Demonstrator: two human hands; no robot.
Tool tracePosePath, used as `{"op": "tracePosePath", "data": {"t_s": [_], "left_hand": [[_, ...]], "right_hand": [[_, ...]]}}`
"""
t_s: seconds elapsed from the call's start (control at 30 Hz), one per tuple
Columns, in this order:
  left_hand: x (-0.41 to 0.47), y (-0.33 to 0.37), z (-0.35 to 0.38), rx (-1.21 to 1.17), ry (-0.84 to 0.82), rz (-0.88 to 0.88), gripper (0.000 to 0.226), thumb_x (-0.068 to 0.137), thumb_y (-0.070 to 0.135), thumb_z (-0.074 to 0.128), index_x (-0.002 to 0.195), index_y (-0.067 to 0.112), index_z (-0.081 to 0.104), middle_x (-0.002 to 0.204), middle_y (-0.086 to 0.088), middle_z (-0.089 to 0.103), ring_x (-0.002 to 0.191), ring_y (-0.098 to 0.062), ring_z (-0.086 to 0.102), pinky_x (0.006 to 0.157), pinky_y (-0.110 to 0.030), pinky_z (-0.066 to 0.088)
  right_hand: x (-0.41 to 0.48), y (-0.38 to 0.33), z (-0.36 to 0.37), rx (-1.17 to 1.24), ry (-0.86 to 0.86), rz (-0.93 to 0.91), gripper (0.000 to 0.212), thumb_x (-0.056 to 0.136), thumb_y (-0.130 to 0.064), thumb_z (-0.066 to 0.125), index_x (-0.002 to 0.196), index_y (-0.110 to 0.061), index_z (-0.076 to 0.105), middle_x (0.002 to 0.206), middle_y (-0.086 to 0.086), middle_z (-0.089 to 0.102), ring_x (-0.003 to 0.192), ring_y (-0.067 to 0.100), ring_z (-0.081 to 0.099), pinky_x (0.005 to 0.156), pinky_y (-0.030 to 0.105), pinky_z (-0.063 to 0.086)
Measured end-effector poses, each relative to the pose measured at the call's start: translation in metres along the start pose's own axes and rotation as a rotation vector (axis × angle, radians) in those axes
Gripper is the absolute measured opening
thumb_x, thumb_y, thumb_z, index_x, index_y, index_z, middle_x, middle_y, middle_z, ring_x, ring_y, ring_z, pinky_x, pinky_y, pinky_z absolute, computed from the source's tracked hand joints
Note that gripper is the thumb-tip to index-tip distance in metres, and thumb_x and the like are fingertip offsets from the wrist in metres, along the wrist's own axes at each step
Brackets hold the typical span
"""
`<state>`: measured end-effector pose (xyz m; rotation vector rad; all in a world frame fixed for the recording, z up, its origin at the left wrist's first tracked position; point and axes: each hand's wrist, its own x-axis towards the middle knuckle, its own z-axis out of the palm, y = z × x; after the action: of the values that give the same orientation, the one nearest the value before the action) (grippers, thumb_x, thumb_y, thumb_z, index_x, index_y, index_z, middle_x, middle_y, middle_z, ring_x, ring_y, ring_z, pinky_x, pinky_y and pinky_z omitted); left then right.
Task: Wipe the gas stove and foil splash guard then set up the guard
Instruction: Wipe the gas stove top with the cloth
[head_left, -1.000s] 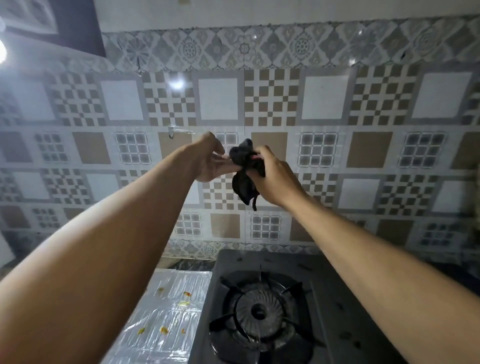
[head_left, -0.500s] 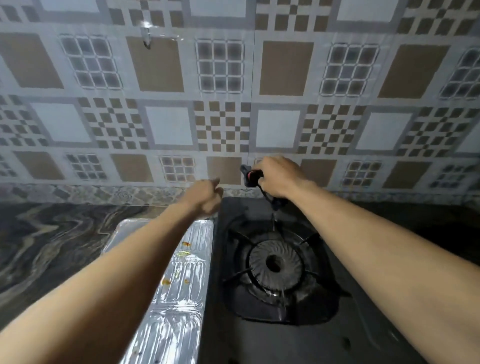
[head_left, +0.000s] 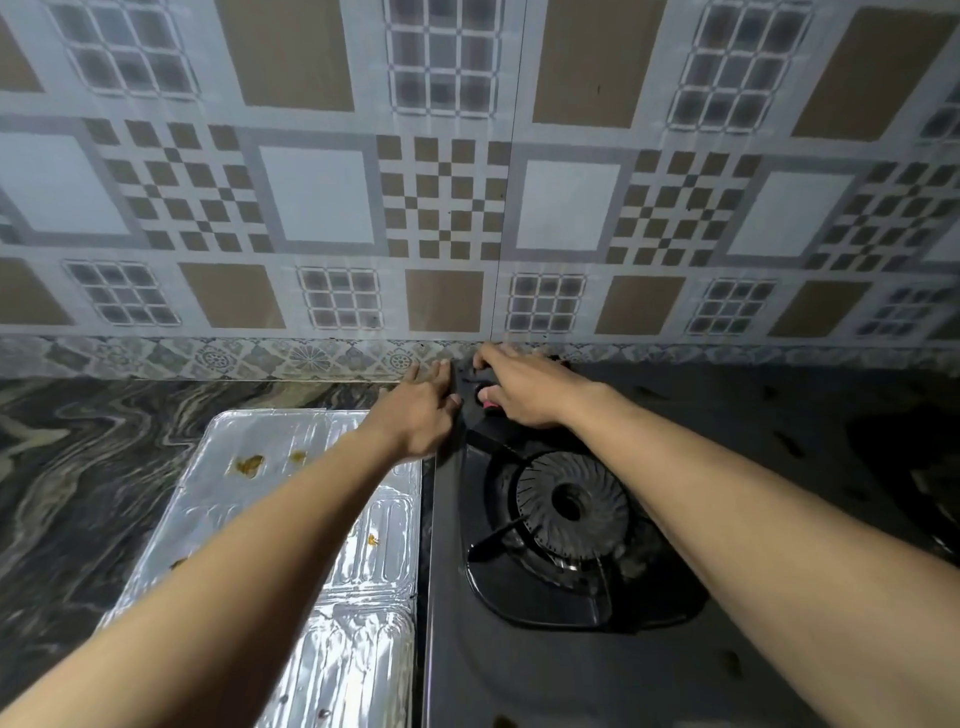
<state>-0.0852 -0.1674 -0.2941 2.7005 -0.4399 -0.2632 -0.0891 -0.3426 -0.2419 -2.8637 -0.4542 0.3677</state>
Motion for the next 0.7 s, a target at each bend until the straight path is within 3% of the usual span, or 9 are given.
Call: {"op": "tracePosePath", "data": {"t_s": [0.1, 0.2, 0.27, 0.43, 0.57, 0.7], "left_hand": [[0.001, -0.001, 0.001, 0.006, 0.008, 0.007, 0.063, 0.105, 0.034, 0.034, 0.159, 0.008, 0.013, 0.166, -0.009, 0.013, 0.153, -0.033, 0.004, 0.121, -0.050, 0.016], [0.001, -0.002, 0.001, 0.019, -0.001, -0.001, 0.064, 0.104, 0.036, 0.033, 0.159, 0.008, 0.013, 0.166, -0.008, 0.013, 0.153, -0.032, 0.004, 0.119, -0.057, 0.020], [0.001, -0.003, 0.001, 0.033, -0.001, -0.004, 0.066, 0.103, 0.040, 0.030, 0.158, 0.008, 0.013, 0.166, -0.010, 0.013, 0.153, -0.032, 0.005, 0.118, -0.058, 0.020], [0.003, 0.001, 0.000, 0.080, -0.003, -0.045, 0.066, 0.102, 0.039, 0.030, 0.158, 0.010, 0.011, 0.166, -0.010, 0.011, 0.153, -0.032, 0.008, 0.119, -0.058, 0.020], [0.003, 0.009, -0.004, 0.084, -0.031, -0.083, 0.068, 0.099, 0.038, 0.030, 0.158, 0.009, 0.012, 0.166, -0.011, 0.011, 0.152, -0.034, 0.009, 0.119, -0.057, 0.019], [0.005, 0.025, -0.011, 0.075, -0.065, -0.162, 0.073, 0.089, 0.042, 0.032, 0.153, 0.007, 0.026, 0.162, -0.017, 0.024, 0.149, -0.037, 0.020, 0.119, -0.051, 0.022]], "right_hand": [[-0.002, 0.005, -0.002, -0.025, -0.021, -0.036, 0.055, 0.101, -0.025, 0.052, 0.151, -0.024, 0.028, 0.156, 0.009, 0.036, 0.135, 0.033, 0.042, 0.107, 0.039, 0.032], [0.004, 0.010, -0.012, -0.166, -0.101, -0.067, 0.054, 0.103, -0.022, 0.049, 0.152, -0.036, 0.031, 0.163, 0.000, 0.019, 0.148, 0.026, 0.023, 0.118, 0.038, 0.020], [0.009, 0.015, -0.020, -0.203, -0.147, -0.083, 0.055, 0.101, -0.014, 0.048, 0.149, -0.038, 0.036, 0.163, -0.004, 0.020, 0.148, 0.025, 0.024, 0.120, 0.037, 0.020], [0.013, 0.031, -0.033, -0.266, -0.191, -0.148, 0.064, 0.092, 0.004, 0.047, 0.137, -0.041, 0.053, 0.156, -0.001, 0.038, 0.137, 0.027, 0.042, 0.115, 0.038, 0.032], [0.008, 0.058, -0.040, -0.267, -0.190, -0.170, 0.068, 0.089, 0.009, 0.044, 0.135, -0.040, 0.055, 0.157, -0.007, 0.032, 0.139, 0.025, 0.040, 0.117, 0.036, 0.030], [0.001, 0.088, -0.046, -0.225, -0.200, -0.157, 0.071, 0.087, 0.012, 0.042, 0.134, -0.039, 0.056, 0.156, -0.010, 0.032, 0.139, 0.020, 0.039, 0.104, 0.016, 0.031]]}}
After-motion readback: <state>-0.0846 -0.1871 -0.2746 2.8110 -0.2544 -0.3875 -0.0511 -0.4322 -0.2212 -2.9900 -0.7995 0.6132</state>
